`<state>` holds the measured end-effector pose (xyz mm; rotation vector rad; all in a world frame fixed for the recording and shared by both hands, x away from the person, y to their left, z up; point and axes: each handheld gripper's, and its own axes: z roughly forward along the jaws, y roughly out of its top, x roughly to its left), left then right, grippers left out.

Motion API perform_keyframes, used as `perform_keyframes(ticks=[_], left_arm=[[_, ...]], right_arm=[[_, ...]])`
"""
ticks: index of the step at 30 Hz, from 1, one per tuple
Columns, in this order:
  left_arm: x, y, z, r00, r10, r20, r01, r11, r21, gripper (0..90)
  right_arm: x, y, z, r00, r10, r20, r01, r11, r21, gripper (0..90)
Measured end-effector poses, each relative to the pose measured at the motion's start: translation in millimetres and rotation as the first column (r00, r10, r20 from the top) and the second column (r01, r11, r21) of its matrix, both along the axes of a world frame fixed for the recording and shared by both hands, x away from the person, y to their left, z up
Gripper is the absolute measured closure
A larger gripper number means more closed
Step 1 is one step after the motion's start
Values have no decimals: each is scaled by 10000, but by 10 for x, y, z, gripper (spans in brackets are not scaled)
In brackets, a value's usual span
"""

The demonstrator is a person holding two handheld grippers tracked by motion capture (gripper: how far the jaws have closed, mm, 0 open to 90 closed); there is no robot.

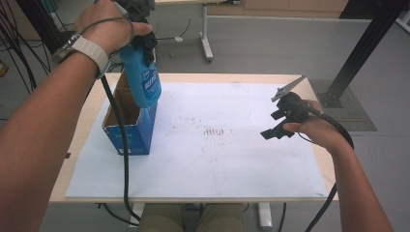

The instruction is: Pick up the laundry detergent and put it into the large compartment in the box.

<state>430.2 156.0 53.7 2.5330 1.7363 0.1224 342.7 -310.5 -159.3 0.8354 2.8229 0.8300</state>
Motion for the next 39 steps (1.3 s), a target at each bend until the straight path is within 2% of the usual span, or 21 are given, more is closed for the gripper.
perform_keyframes(ticks=[4,21,39], left_arm=[[-3,-1,36,10000,88,17,-88,9999,127,378],[5,159,70,9974,725,43,-726,9973,77,377],[16,348,65,9890,1471,180,-1474,9889,172,377]], right_arm=[[13,-10,-12,10000,26,-2,-26,10000,71,120],[71,22,-36,9998,183,-19,-182,9998,79,120],[71,-14,-26,10000,98,-3,-98,9999,46,120]])
